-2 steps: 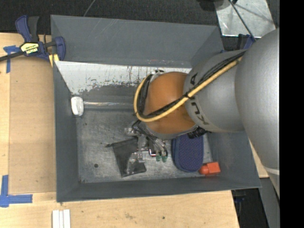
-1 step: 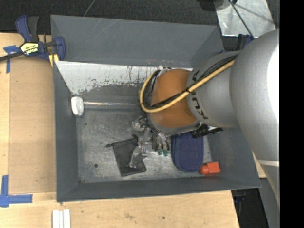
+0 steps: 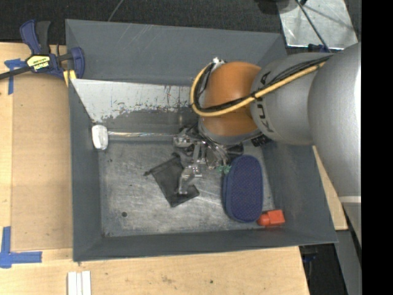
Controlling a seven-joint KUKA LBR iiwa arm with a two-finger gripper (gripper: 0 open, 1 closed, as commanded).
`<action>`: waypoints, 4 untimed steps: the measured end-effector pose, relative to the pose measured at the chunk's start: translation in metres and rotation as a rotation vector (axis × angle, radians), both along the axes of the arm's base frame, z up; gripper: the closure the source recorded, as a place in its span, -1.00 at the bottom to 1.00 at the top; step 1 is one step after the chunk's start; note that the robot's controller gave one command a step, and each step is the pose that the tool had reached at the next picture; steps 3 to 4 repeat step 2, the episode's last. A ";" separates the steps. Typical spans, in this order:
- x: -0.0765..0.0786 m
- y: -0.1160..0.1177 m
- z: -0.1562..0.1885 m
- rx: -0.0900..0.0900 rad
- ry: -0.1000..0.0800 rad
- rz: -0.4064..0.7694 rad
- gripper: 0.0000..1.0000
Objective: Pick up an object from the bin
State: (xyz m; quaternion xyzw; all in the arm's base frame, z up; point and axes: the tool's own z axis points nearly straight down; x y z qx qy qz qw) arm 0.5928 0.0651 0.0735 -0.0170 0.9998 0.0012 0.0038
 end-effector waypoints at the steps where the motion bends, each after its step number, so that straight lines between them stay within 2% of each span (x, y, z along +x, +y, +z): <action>1: 0.004 0.000 0.004 0.001 -0.015 -0.002 1.00; 2: 0.021 -0.019 0.139 -0.003 -0.007 0.087 1.00; 4: 0.021 -0.019 0.139 -0.003 -0.007 0.087 1.00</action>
Offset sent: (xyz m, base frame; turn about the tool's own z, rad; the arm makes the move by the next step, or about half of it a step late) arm 0.0000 0.0000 0.0000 0.0000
